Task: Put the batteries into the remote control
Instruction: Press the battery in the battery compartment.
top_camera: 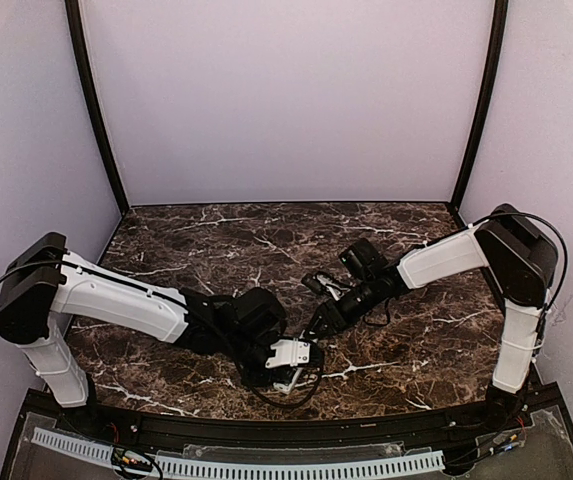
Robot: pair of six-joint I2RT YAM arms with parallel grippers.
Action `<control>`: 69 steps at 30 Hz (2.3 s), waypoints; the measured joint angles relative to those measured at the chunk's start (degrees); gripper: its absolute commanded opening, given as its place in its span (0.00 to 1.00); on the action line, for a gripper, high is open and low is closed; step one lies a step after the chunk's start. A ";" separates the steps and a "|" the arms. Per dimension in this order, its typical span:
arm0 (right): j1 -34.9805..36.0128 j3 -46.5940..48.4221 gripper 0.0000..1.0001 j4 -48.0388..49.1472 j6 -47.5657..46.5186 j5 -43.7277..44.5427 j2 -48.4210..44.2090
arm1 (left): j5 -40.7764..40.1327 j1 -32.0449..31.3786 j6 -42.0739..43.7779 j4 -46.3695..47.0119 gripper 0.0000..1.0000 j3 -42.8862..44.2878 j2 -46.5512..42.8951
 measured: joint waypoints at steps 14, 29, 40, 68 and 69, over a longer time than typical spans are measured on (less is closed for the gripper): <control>-0.02 -0.13 0.49 0.04 0.00 0.09 0.00 | -1.31 -0.02 1.36 0.33 0.27 0.68 1.60; -0.07 -0.22 0.49 0.11 -0.02 0.07 0.00 | -2.99 -0.20 4.70 -1.60 0.36 1.44 1.60; -0.31 -0.22 0.49 0.07 0.00 -0.07 0.00 | -5.75 1.40 2.14 -2.05 0.38 2.19 -0.46; -1.51 -0.24 0.49 -0.17 -0.07 -0.15 -0.02 | -5.35 3.06 -0.68 0.85 0.37 2.51 2.49; -1.53 -0.22 0.49 -0.17 -0.09 -0.15 -0.02 | -5.25 3.06 -0.63 0.70 0.37 2.89 2.69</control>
